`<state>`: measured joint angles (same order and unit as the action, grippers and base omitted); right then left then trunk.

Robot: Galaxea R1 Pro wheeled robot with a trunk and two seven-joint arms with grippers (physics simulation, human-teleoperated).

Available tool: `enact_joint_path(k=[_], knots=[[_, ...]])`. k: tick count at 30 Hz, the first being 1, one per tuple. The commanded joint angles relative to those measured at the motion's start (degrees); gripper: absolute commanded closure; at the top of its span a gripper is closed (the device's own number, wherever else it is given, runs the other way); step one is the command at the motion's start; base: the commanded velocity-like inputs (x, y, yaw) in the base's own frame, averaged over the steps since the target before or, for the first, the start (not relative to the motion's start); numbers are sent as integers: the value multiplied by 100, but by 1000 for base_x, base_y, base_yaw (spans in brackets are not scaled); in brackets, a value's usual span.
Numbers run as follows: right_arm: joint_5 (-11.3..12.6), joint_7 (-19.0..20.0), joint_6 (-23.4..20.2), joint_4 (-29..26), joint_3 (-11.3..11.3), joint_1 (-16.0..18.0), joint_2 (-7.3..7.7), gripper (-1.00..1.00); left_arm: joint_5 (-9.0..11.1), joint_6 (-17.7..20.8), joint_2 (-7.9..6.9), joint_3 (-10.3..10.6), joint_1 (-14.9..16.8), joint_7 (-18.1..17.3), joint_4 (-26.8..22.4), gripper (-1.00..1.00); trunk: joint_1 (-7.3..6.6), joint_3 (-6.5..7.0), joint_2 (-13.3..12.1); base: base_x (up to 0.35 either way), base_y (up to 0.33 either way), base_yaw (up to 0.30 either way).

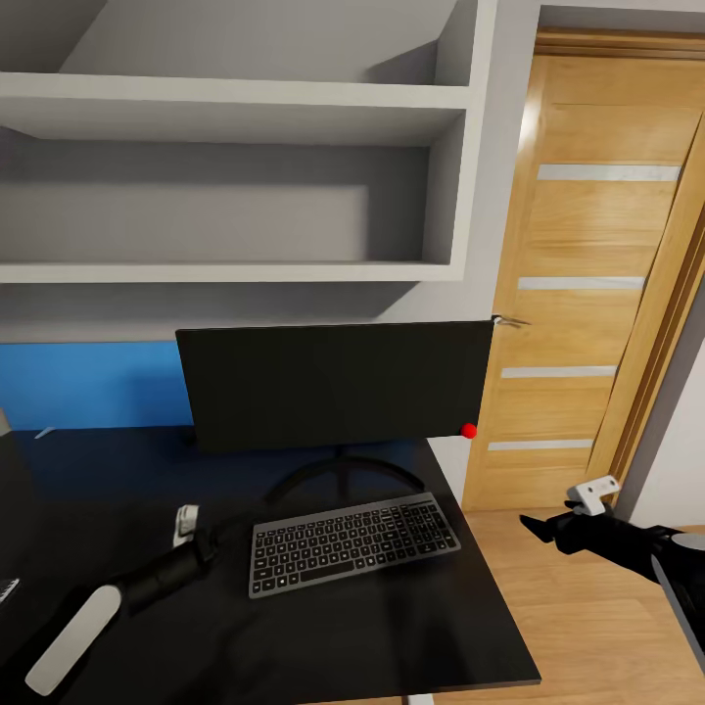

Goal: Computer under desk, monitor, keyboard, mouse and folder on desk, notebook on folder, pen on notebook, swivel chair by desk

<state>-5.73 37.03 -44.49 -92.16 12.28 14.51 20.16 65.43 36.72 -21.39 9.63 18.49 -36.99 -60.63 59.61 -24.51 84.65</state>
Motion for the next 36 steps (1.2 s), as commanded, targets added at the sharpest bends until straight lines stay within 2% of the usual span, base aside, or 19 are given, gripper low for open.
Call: enact_joint_path(k=[1, 6, 12, 21, 29, 36], knots=[[-60, 56, -15, -7, 3, 4, -10, -100, 47, 37, 0, -8, -20, 25, -16, -100, 0, -7, 4, 0, 0, 0], [-63, 52, -11, 5, 7, 5, -61, -100, 33, 1, 40, -50, -85, 186, -61, -100, 0, -7, 4, -54, -12, 0], [-60, 55, -8, 41, 3, 4, -114, -100, 71, -17, 66, -104, -106, 608, -123, -100, 0, -7, 4, -237, -71, 0], [-60, 58, -1, 32, -3, 1, -192, -100, 88, -14, 58, -176, -290, 948, -716, -100, 0, -7, 4, -79, -20, 0], [-76, 38, -13, 12, -6, 1, -452, -100, 110, 0, 97, -282, -398, 1172, -973, -100, -176, 137, -317, -8, -2, 0], [-86, 20, -23, 34, -39, 0, -561, -100, 90, -8, 210, -306, -414, 1266, -961, -100, -330, 263, -598, -1, 0, 46]])
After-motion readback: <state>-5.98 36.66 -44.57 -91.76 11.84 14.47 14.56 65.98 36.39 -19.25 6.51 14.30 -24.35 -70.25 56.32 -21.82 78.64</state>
